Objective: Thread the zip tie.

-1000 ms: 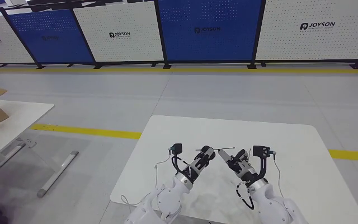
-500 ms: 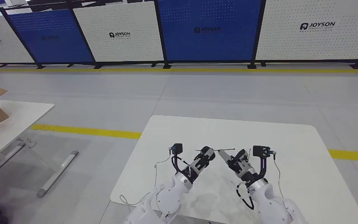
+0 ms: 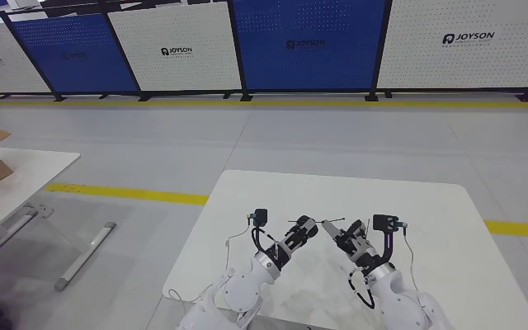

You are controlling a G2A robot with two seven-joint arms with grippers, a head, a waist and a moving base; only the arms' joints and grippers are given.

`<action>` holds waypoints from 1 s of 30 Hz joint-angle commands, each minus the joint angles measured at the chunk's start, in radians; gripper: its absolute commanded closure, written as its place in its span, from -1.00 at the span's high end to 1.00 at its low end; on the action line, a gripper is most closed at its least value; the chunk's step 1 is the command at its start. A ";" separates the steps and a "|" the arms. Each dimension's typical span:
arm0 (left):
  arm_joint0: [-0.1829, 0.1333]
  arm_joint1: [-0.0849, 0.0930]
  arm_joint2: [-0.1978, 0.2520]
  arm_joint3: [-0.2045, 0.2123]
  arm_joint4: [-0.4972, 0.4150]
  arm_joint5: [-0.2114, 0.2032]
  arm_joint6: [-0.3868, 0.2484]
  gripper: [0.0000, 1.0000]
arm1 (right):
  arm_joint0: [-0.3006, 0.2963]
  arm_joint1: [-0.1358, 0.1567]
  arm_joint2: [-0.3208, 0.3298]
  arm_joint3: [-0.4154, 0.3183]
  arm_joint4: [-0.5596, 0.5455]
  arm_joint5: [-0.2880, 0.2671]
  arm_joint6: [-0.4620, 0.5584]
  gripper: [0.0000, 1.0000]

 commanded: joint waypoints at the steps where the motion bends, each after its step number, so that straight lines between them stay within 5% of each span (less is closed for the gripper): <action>1: 0.000 0.000 0.000 0.000 0.000 0.000 0.000 -1.00 | 0.000 0.000 0.000 0.000 0.000 0.000 0.000 1.00; 15: 0.000 0.000 0.000 0.000 0.000 0.000 0.000 -1.00 | 0.056 0.021 0.048 -0.031 -0.026 -0.061 0.214 1.00; 26: 0.000 0.000 0.000 0.000 0.000 0.000 0.000 -1.00 | 0.053 0.021 0.047 -0.025 -0.004 -0.061 0.211 1.00; 30: -0.005 -0.001 -0.001 -0.004 -0.005 0.053 0.012 -1.00 | 0.071 0.023 0.044 -0.003 -0.015 -0.065 0.238 1.00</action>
